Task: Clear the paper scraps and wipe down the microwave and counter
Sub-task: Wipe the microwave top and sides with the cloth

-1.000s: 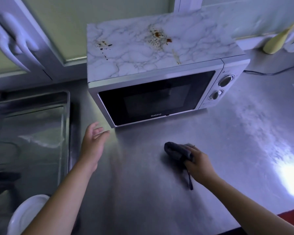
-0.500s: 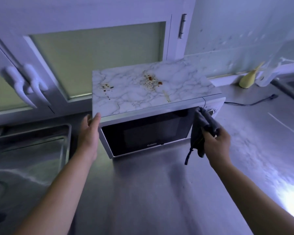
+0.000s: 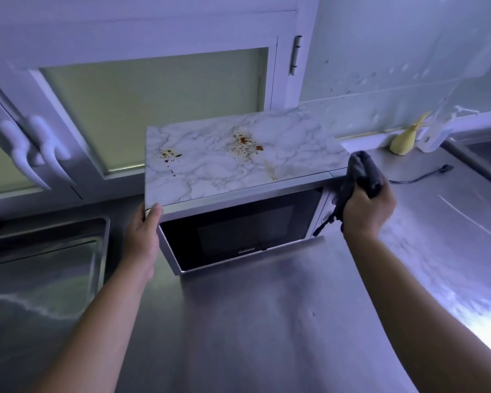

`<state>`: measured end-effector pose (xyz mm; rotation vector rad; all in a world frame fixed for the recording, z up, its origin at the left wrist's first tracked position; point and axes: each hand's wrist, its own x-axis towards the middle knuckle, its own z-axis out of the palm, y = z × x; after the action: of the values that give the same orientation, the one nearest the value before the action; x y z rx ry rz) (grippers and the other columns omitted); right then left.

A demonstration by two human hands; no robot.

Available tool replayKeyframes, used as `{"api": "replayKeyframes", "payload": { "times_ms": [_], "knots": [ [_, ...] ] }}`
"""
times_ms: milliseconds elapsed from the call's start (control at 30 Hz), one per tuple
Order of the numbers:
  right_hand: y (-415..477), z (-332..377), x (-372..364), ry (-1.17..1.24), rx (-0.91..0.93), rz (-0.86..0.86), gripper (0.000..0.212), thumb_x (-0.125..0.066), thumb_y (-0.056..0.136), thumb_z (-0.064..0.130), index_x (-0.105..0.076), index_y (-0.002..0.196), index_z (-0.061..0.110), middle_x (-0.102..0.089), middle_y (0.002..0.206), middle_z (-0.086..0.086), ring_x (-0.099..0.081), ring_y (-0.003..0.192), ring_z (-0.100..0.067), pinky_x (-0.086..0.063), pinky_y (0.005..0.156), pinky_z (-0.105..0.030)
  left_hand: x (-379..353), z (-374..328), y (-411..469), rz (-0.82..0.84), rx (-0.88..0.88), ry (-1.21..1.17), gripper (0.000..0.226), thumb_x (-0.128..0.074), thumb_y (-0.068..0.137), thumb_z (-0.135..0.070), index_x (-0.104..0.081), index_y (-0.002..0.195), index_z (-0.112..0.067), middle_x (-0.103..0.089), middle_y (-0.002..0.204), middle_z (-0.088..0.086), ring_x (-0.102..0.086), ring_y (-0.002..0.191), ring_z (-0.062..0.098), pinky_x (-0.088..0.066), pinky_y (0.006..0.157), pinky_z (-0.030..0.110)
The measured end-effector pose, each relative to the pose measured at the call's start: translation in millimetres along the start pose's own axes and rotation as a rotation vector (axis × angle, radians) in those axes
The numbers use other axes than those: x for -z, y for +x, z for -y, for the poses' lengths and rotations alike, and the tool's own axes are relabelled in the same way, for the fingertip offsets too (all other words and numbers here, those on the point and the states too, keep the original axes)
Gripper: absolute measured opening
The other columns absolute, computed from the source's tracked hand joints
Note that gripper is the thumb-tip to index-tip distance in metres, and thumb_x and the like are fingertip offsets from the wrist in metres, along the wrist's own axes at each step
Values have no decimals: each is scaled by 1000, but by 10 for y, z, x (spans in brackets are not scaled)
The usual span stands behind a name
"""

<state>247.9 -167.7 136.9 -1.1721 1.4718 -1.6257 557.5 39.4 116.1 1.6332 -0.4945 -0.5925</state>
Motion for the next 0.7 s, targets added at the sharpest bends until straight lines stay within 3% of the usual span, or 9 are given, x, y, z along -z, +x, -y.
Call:
{"api": "replayKeyframes", "payload": {
  "times_ms": [100,167,200,300,400,500,567,633,700],
  "knots": [
    [309,134,-62,-167,287,75,53,-51,76,1,-70,119,23,-64,115,2,-58,105,-17,-48,98,-40,8,23,13,16,3,-30,52,-57,78,-62,-66,117,-29,-70,121,2,-62,119,29,-42,108,58],
    [457,169,-93,-387,607,261,58,-50,74,-6,-68,125,16,-63,124,0,-55,117,-24,-42,102,-44,-19,20,-7,14,12,-20,54,-56,77,-65,-65,118,-31,-69,121,2,-62,118,29,-43,107,60],
    [493,185,-118,-531,672,408,58,-53,76,-4,-67,127,18,-62,129,0,-52,124,-26,-38,106,-50,-36,24,-12,14,13,-18,55,-56,78,-65,-64,120,-31,-69,122,2,-62,118,29,-43,107,60],
    [556,171,-180,-865,588,758,47,-63,88,29,-60,133,39,-52,140,16,-37,138,-12,-13,117,-59,-65,-1,-33,-1,30,-22,55,-55,81,-60,-60,126,-28,-67,126,4,-61,120,30,-42,108,59],
    [758,342,-169,-825,496,901,45,-45,88,70,-58,128,54,-47,143,29,-35,139,-2,-16,117,-56,-76,-87,-32,-33,47,36,46,-55,85,-50,-61,122,-24,-68,120,5,-61,118,34,-46,103,53],
    [894,403,-158,-967,540,975,48,-28,94,68,-47,137,56,-32,155,30,-25,146,-2,-13,116,-62,-124,-238,-28,-184,-104,312,45,-55,94,-22,-48,138,-17,-58,134,8,-51,126,34,-43,101,44],
    [895,272,-165,-1271,632,1057,45,-28,102,58,-24,147,56,11,163,29,1,153,-12,-3,114,-68,-202,-379,-27,-234,-477,605,54,-53,90,-13,-44,143,-6,-50,141,19,-45,129,38,-36,109,49],
    [934,176,-214,-1377,618,1100,53,-27,102,59,-5,151,55,31,157,28,18,152,-15,3,113,-68,-404,-485,-26,-52,-735,810,51,-50,92,-17,-52,141,-5,-48,146,22,-39,137,40,-30,116,50],
    [983,165,-305,-1314,497,1071,63,-22,97,68,9,151,56,22,163,22,20,152,-15,7,113,-66,-651,-568,-20,184,-681,948,49,-42,101,-29,-48,147,-15,-37,157,13,-25,149,33,-18,122,44]
  ]
}}
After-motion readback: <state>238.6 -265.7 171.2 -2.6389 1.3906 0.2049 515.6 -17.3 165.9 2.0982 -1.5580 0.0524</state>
